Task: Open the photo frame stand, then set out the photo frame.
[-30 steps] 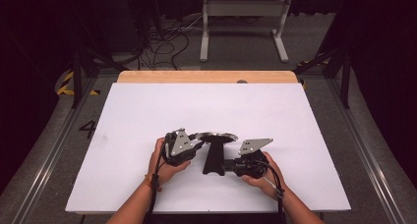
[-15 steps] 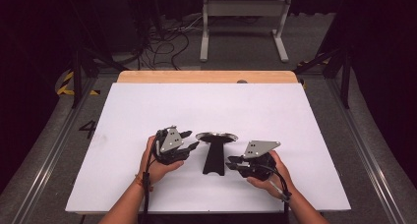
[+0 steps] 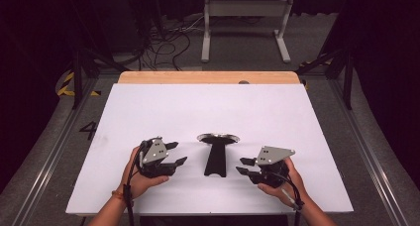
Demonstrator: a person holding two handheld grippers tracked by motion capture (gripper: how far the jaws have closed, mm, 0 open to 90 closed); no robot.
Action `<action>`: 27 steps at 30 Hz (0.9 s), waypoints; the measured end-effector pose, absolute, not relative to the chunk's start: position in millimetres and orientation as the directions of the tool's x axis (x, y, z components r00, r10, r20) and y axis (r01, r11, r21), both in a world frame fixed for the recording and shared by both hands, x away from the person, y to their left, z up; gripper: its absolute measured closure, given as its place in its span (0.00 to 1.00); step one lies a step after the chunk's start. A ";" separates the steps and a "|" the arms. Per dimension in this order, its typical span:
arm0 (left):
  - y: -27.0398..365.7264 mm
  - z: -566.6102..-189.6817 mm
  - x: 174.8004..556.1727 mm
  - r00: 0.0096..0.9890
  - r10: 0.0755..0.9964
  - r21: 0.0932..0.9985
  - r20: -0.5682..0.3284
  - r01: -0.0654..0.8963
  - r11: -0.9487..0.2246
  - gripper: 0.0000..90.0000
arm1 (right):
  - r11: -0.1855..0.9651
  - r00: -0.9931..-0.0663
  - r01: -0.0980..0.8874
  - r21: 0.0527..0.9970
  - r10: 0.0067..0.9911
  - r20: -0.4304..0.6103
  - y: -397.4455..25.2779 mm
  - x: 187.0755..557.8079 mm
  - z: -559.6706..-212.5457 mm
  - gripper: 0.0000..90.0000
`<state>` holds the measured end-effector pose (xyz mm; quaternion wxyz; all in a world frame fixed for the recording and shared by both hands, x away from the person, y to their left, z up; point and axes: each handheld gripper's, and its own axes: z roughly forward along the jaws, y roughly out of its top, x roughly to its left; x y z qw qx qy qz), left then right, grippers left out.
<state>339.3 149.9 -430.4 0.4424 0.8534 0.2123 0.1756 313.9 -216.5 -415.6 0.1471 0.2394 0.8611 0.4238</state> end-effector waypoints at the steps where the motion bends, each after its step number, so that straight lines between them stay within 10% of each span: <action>1: 153.1 -431.9 333.0 0.853 0.508 0.818 0.122 0.204 -0.538 0.45 | 0.497 -0.833 0.296 0.815 0.552 -0.034 -221.8 312.0 -418.5 0.65; 27: 157.7 -443.5 327.0 0.807 0.572 0.826 0.149 0.217 -0.521 0.32 | 0.475 -0.848 0.337 0.813 0.528 0.043 -210.1 314.2 -435.2 0.54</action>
